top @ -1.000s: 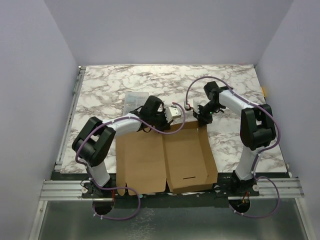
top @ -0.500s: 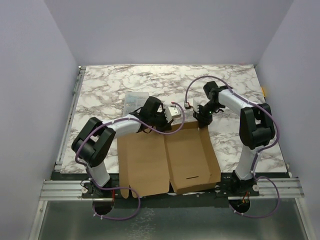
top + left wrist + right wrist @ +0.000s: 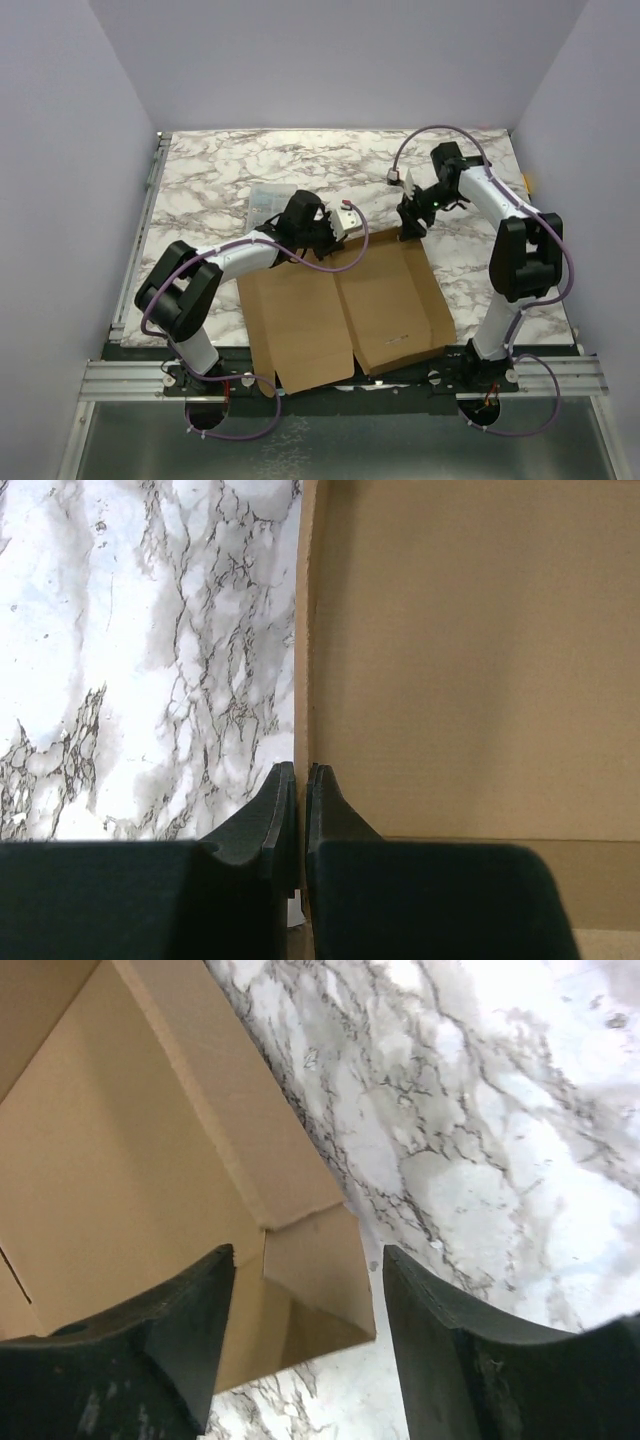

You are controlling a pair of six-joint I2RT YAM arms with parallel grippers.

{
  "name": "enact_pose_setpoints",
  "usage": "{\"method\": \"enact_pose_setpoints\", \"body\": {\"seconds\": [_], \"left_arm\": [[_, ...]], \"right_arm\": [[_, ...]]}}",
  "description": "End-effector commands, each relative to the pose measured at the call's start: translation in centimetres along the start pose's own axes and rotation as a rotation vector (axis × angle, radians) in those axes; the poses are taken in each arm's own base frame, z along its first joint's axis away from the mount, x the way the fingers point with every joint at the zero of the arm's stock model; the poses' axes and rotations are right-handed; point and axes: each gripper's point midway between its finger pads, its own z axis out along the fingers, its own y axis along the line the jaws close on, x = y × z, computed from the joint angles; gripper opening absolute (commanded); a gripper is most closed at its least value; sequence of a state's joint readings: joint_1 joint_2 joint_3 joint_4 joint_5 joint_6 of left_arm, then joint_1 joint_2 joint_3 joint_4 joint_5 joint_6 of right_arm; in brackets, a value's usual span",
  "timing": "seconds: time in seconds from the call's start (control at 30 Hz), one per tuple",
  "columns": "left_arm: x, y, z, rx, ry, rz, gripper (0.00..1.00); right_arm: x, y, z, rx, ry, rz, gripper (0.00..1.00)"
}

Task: Fold the paper box
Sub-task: Fold the paper box at the center of the board.

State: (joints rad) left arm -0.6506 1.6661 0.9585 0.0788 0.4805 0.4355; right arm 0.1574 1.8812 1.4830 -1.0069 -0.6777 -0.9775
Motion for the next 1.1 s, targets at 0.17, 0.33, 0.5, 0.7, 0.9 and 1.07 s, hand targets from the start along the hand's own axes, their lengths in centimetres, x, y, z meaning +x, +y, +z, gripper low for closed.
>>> {"method": "enact_pose_setpoints", "body": {"seconds": [0.17,0.33,0.5,0.7,0.9,1.07], "left_arm": [[-1.7,0.7,-0.2,-0.047,-0.022,0.052,0.0],[-2.0,0.7,-0.6,-0.063,-0.028,0.059,0.0],[-3.0,0.4,-0.8,-0.07,-0.061,0.052,0.0],[-3.9,0.2,-1.1,-0.077,-0.103,0.033,0.0],[-4.1,0.0,-1.1,-0.077,-0.114,0.025,0.0],[-4.5,0.0,-1.0,-0.073,-0.121,0.018,0.0]], "right_arm": [[-2.4,-2.4,-5.3,0.099,-0.23,0.147,0.72],[-2.0,-3.5,-8.8,0.095,-0.509,0.355,0.77],[-1.2,-0.7,-6.9,-0.005,-0.631,0.462,0.81],[-0.3,-0.4,-5.7,0.002,-0.646,0.509,0.82],[0.1,-1.1,-5.3,0.032,-0.624,0.496,0.77],[-1.3,-0.8,-4.7,0.06,-0.606,0.42,0.64]]}}
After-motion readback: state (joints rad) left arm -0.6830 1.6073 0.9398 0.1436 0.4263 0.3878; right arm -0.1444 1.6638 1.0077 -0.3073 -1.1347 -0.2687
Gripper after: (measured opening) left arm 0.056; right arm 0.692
